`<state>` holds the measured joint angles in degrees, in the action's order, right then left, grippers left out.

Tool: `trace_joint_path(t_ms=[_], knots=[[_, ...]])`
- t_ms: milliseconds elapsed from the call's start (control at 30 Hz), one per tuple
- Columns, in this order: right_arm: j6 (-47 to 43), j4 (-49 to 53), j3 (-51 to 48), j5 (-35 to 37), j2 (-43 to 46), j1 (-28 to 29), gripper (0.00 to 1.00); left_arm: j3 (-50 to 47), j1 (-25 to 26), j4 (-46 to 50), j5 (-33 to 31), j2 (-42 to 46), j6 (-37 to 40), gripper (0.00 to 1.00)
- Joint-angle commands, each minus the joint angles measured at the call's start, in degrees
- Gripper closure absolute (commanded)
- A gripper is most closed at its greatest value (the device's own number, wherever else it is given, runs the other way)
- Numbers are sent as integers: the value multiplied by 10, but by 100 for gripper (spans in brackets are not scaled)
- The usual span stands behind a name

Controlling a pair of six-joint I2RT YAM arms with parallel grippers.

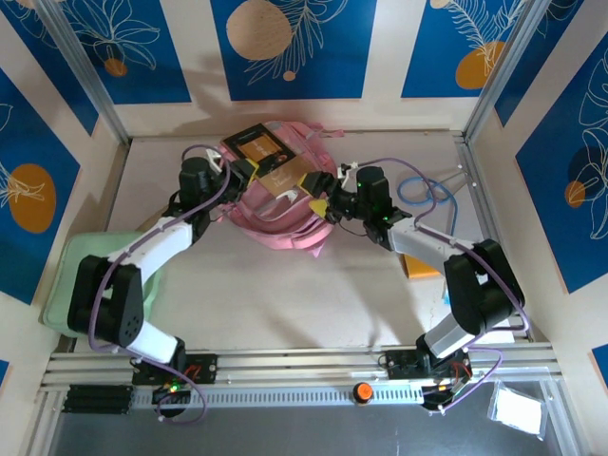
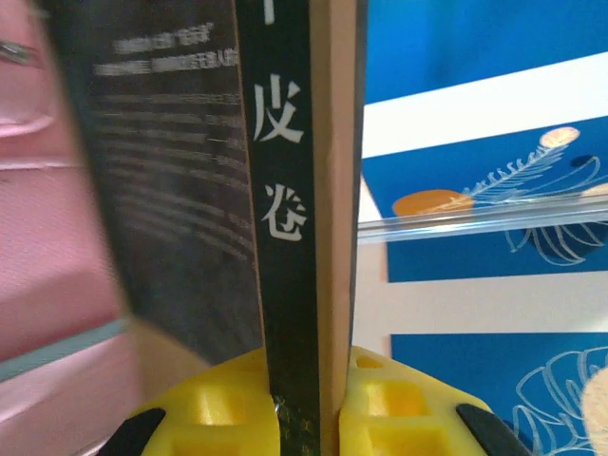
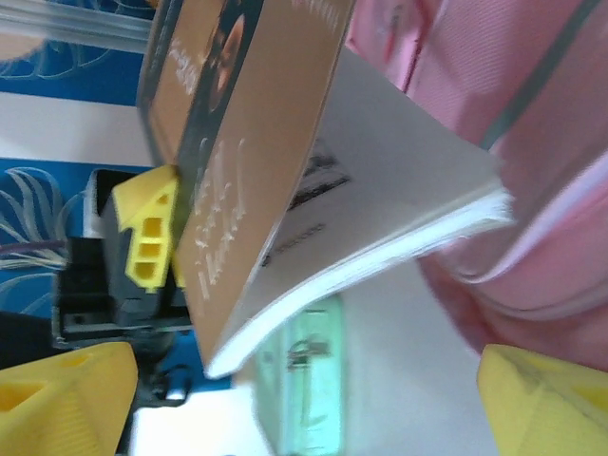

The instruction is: Pack books, pencil case, and school supplies into a backpack

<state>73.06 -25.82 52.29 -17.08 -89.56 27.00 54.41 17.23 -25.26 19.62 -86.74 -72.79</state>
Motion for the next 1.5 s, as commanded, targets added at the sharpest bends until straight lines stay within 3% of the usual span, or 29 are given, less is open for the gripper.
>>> trace_joint_path(t_ms=[0, 167, 600, 833, 1033, 1133, 1267, 1333, 1467], knots=[[115, -117, -11, -28, -29, 2, 7, 34, 18, -143, -12, -16, -59, 100], [178, -184, -7, -22, -68, 2, 6, 39, 25, -169, -13, -30, -79, 100], [244, -313, -4, 8, -117, 8, 7, 33, 30, -156, -27, -28, -75, 100], [255, -317, 22, 19, -147, 14, 8, 32, 32, -159, -24, -27, -82, 100], [258, -181, 82, 40, -146, 21, 16, 22, 32, -157, -29, -22, -88, 100], [253, -168, 82, 63, -136, 23, 20, 13, 29, -158, -29, -22, -95, 100], [244, -162, 67, 84, -113, 17, 31, -3, 25, -157, -31, -19, -99, 100], [241, -164, 59, 89, -103, 14, 43, -8, 24, -155, -30, -18, -98, 100], [235, -181, 46, 105, -91, 12, 53, -16, 23, -147, -25, -17, -96, 100]])
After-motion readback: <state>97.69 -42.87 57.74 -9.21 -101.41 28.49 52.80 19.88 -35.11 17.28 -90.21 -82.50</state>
